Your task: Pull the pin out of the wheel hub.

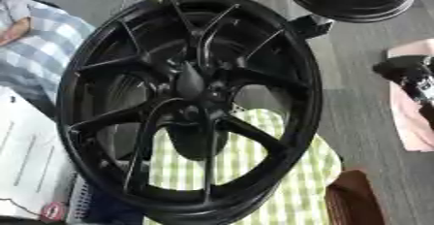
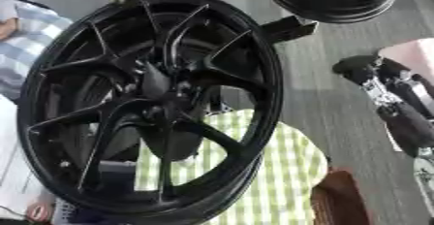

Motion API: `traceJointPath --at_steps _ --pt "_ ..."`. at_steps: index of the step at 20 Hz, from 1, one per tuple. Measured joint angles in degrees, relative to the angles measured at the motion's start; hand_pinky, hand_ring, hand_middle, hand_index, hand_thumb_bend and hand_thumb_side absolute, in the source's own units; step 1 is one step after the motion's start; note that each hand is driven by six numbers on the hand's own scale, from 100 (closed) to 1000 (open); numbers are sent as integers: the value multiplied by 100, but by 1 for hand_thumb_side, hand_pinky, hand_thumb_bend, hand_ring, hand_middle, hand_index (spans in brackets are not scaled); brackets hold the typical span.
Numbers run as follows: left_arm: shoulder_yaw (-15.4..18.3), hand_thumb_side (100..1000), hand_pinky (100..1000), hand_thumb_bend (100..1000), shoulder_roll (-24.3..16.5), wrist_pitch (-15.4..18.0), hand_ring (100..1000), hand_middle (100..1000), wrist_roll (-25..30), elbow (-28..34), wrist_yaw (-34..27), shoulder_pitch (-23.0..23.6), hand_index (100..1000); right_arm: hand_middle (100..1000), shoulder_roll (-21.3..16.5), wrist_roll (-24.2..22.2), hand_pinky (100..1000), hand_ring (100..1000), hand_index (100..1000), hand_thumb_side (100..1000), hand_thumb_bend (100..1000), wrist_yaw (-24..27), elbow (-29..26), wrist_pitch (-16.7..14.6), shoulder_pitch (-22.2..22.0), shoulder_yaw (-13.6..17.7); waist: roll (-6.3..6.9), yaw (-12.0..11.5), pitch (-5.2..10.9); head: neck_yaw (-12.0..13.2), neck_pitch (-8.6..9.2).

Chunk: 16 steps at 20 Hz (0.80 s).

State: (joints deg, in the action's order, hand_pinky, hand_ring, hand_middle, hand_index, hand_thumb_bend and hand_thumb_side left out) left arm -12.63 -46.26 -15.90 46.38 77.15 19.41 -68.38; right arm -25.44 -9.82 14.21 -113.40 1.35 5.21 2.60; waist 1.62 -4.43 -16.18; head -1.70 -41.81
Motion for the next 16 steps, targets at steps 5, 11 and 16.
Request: traceJointPath --at_steps 5,11,16 --pt "707 197 747 100 -679 -150 513 386 -419 -247 -138 710 507 699 -7 129 963 840 730 538 100 2 0 -83 -22 106 -76 -193 9 -196 -91" --pt "1468 199 745 100 -1316 -189 508 383 -954 -451 -482 1574 508 699 -8 247 962 839 730 531 100 48 0 -193 11 212 -226 -341 -2 -346 -99" --pt "1777 196 746 100 -1365 -204 514 389 -1415 -306 -560 2317 514 699 1 342 961 839 729 526 100 62 0 -227 33 289 -278 -376 -16 -356 -95"
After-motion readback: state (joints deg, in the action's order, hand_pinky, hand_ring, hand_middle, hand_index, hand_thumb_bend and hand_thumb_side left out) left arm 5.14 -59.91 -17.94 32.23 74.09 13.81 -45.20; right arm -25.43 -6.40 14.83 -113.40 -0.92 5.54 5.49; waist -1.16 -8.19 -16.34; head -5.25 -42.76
